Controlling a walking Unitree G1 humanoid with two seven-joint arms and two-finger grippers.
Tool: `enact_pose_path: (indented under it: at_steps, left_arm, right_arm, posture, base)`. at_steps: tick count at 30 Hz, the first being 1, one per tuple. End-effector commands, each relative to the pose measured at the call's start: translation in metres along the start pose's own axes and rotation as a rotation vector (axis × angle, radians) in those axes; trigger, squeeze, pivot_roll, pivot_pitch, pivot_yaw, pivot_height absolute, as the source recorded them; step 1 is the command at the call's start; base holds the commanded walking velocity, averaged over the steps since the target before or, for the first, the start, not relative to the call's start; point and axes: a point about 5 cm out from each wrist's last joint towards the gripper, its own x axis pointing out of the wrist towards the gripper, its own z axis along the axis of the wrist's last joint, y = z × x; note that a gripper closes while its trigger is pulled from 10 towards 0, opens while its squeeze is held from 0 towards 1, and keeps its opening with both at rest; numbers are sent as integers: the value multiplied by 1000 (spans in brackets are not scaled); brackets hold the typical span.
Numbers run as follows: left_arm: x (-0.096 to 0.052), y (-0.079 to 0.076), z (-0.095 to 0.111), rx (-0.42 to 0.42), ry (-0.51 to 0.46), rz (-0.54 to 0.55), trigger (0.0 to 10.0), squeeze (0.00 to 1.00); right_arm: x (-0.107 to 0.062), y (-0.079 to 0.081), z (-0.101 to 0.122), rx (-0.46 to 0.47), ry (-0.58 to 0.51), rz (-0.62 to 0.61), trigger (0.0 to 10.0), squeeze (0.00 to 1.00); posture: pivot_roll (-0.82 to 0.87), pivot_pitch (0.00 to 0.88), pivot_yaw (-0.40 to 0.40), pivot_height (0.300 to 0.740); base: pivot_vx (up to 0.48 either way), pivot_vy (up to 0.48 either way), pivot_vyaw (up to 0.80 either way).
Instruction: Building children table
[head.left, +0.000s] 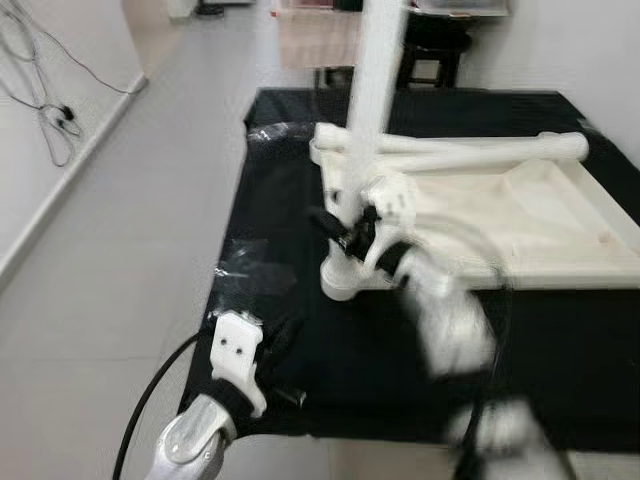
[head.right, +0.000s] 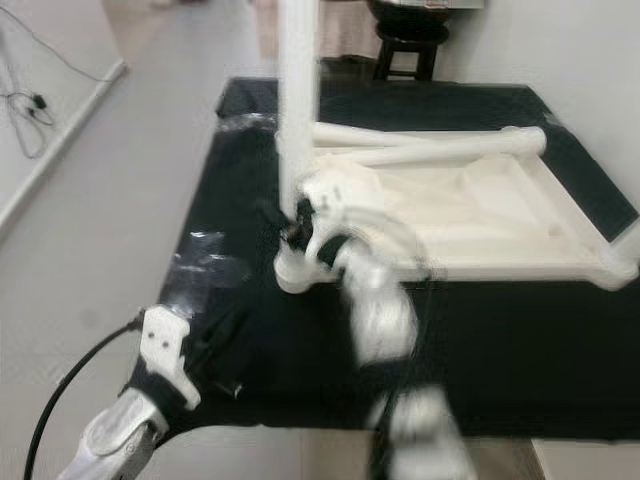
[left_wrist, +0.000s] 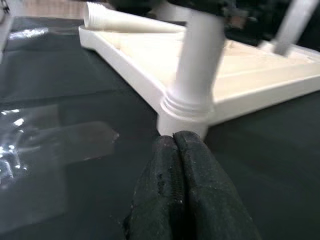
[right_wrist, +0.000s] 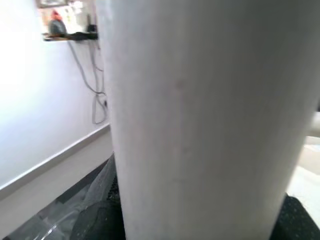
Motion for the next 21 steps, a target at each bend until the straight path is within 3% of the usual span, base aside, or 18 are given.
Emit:
enact_pose_path:
  at_steps: [1,4,5,6,8,9,10,11,16,17,18,19,20,21]
  left_arm:
    - [0,1,-2,1,12,-5,10000,0]
    - [1,2,-3,0,14,-7,10000,0]
    - [1,2,-3,-1,14,-8,10000,0]
    - [1,1,-3,0,13,-6,10000,0]
    - [1,1,-3,1,13,-5,10000,0]
    - [2,1,-4,2,12,-3,10000,0]
    - [2,1,-4,2,12,-3,10000,0]
    - [2,1,-4,3,12,-3,10000,0]
    - [2,2,-3,2,11,-3,10000,0]
    - [3,2,-3,0,10,-4,10000,0]
    - [3,2,-3,0,10,-4,10000,0]
    - [3,2,-3,-2,9,-5,10000,0]
    - [3,2,-3,-2,9,-5,10000,0]
    - [4,2,-3,-3,9,-6,10000,0]
  right_arm:
    - [-13,12,-45,21,214,8,0,0]
    - [-5,21,-43,-6,198,59,0,0]
    - [-2,22,-41,-21,191,63,1294,0]
    - [2,22,-40,-24,191,54,10000,0]
    - [4,21,-39,-25,192,46,10000,0]
    - [7,21,-36,-14,175,59,10000,667]
    - [7,21,-36,-14,175,59,10000,667]
    - [9,22,-32,6,156,73,10000,1000]
    - [17,28,-15,69,95,118,10000,1000]
    - [19,35,-6,83,54,219,10000,0]
    - [19,35,-6,83,54,219,10000,0]
    - [20,40,3,89,24,334,10000,0]
    - [20,40,3,89,24,334,10000,0]
    - [19,42,8,81,6,432,10000,0]
  posture:
    - [29,124,-19,740]
    - [33,117,-23,740]
    - [31,116,-23,740]
    - [33,116,-24,740]
    - [35,116,-24,740]
    - [37,115,-24,740]
    - [37,115,-24,740]
    - [39,114,-25,740]
    - [32,113,-23,740]
    - [33,113,-23,740]
    - [33,113,-23,740]
    - [34,113,-24,740]
    - [34,113,-24,740]
    - [34,111,-25,740]
  base:
    - [0,0,0]
    - [0,0,0]
    - [0,0,0]
    - [0,0,0]
    - [0,0,0]
    - [0,0,0]
    - [0,0,0]
    - [0,0,0]
    - [0,0,0]
    - [0,0,0]
    - [0,0,0]
    - [0,0,0]
    - [0,0,0]
    - [0,0,0]
